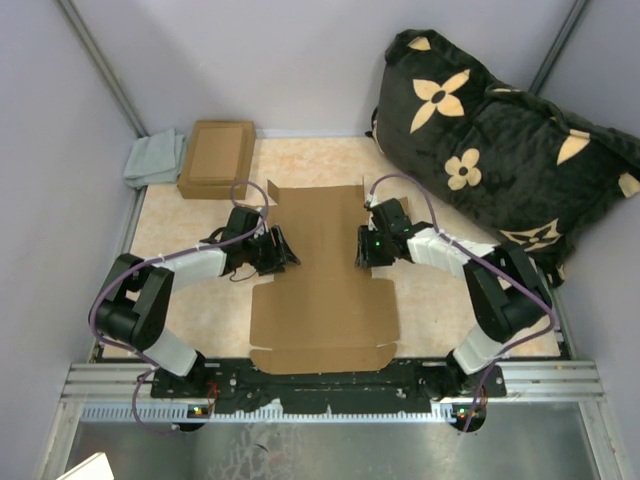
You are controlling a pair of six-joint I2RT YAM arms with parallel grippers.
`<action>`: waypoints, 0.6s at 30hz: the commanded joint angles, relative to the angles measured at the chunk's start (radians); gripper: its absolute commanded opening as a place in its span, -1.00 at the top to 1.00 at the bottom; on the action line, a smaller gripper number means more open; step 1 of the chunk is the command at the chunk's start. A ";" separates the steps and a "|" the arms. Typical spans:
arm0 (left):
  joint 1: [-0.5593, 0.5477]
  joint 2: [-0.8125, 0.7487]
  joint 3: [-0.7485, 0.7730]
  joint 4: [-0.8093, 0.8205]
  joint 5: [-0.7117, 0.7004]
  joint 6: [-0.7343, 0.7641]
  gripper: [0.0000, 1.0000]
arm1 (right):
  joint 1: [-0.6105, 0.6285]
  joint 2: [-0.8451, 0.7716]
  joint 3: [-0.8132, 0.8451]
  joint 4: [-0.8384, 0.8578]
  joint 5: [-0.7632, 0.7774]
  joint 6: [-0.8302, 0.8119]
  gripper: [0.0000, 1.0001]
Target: Fold the paper box
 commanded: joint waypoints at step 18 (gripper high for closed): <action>-0.006 -0.043 0.086 -0.114 -0.063 0.024 -0.27 | 0.067 0.037 0.162 -0.053 0.104 -0.037 -0.20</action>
